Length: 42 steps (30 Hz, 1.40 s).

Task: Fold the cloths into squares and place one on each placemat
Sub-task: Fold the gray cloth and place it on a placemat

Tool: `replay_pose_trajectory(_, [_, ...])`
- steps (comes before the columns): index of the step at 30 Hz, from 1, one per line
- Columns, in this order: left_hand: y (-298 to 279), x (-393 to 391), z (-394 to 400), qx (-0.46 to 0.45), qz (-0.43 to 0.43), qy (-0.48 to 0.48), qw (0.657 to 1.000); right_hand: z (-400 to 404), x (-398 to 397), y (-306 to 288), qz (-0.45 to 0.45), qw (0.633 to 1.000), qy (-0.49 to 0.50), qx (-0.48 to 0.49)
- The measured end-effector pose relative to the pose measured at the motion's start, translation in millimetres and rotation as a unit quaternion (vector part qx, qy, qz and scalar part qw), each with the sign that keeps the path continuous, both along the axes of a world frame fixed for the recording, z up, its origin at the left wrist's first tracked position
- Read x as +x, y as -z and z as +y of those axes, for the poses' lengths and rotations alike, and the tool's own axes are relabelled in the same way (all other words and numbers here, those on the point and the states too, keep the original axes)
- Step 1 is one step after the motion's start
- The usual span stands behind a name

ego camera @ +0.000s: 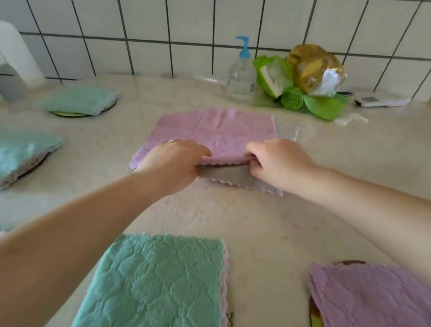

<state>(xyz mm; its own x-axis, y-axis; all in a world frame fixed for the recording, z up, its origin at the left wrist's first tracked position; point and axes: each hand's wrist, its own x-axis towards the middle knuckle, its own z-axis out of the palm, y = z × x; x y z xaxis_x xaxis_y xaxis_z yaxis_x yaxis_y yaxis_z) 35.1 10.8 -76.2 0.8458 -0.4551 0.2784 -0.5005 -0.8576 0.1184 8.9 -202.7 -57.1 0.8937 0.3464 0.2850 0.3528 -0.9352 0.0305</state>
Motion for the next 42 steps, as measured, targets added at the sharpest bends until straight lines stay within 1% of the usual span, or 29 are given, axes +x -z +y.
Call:
replay_pose_trajectory(3, [-3.9, 8.8, 11.7, -0.022, 0.000, -0.065, 0.998, -5.9, 10.8, -9.4, 0.013, 1.000, 0.010, 0.003])
replay_pose_trajectory(7, [-13.0, 18.1, 34.7, -0.021, -0.003, -0.119, 0.993, -15.3, 20.9, -17.6, 0.067, 0.997, 0.012, -0.036])
replay_pose_trajectory(9, [-17.6, 19.8, 43.6, -0.047, 0.007, -0.132, 0.990, -18.4, 24.2, -21.4, 0.105, 0.994, 0.009, -0.042])
replay_pose_trajectory(11, [-21.6, 22.1, 48.1, -0.090, 0.015, -0.143, 0.986, -21.2, 27.0, -26.1, 0.128, 0.992, 0.014, -0.014])
replay_pose_trajectory(12, [-23.1, 24.3, 48.6, -0.114, 0.018, -0.148, 0.982, -23.1, 29.4, -28.7, 0.121, 0.992, 0.022, 0.000])
replay_pose_trajectory(14, [-26.9, 29.5, 48.1, -0.154, 0.021, -0.164, 0.974, -29.0, 34.4, -36.6, 0.072, 0.996, 0.043, 0.009])
replay_pose_trajectory(16, [-32.2, 37.6, 47.2, -0.169, 0.025, -0.189, 0.967, -37.5, 43.2, -45.3, 0.023, 0.997, 0.071, 0.016])
replay_pose_trajectory(18, [-37.5, 47.6, 45.2, -0.175, 0.027, -0.209, 0.962, -45.2, 55.1, -53.3, 0.008, 0.995, 0.100, 0.021])
replay_pose_trajectory(19, [-40.6, 53.7, 43.8, -0.186, 0.026, -0.211, 0.959, -48.1, 62.3, -56.8, 0.021, 0.992, 0.110, 0.053])
replay_pose_trajectory(20, [-44.2, 61.0, 42.1, -0.205, 0.028, -0.209, 0.956, -50.8, 70.4, -59.2, 0.051, 0.985, 0.118, 0.116])
replay_pose_trajectory(22, [-54.8, 74.2, 36.5, -0.268, 0.028, -0.195, 0.943, -52.6, 82.5, -63.9, 0.095, 0.949, 0.125, 0.273])
replay_pose_trajectory(23, [-62.6, 79.8, 32.6, -0.298, 0.019, -0.189, 0.935, -53.4, 88.6, -67.8, 0.077, 0.936, 0.124, 0.320])
replay_pose_trajectory(25, [-83.0, 88.7, 22.3, -0.335, -0.020, -0.177, 0.925, -56.6, 97.3, -81.1, -0.018, 0.935, 0.129, 0.331])
replay_pose_trajectory(26, [-94.5, 92.4, 16.7, -0.351, -0.043, -0.168, 0.920, -59.2, 99.4, -88.7, -0.072, 0.930, 0.133, 0.334])
replay_pose_trajectory(27, [-106.4, 93.7, 10.8, -0.364, -0.063, -0.161, 0.915, -62.1, 99.1, -96.6, -0.107, 0.921, 0.129, 0.351])
replay_pose_trajectory(30, [-136.1, 89.3, -3.9, -0.379, -0.114, -0.128, 0.909, -74.5, 92.2, -116.9, -0.157, 0.890, 0.110, 0.414])
replay_pose_trajectory(33, [-151.0, 72.5, -14.5, -0.392, -0.144, -0.098, 0.903, -89.4, 75.1, -127.7, -0.186, 0.876, 0.093, 0.434])
replay_pose_trajectory(36, [-151.4, 48.0, -20.6, -0.381, -0.150, -0.085, 0.908, -102.3, 50.8, -129.8, -0.183, 0.863, 0.057, 0.467])
replay_pose_trajectory(39, [-143.9, 17.9, -26.0, -0.370, -0.126, -0.069, 0.918, -115.0, 18.7, -122.9, -0.174, 0.865, 0.046, 0.468])
replay_pose_trajectory(42, [-129.6, -14.4, -30.8, -0.367, -0.078, -0.055, 0.925, -128.1, -16.5, -108.9, -0.159, 0.878, 0.083, 0.443])
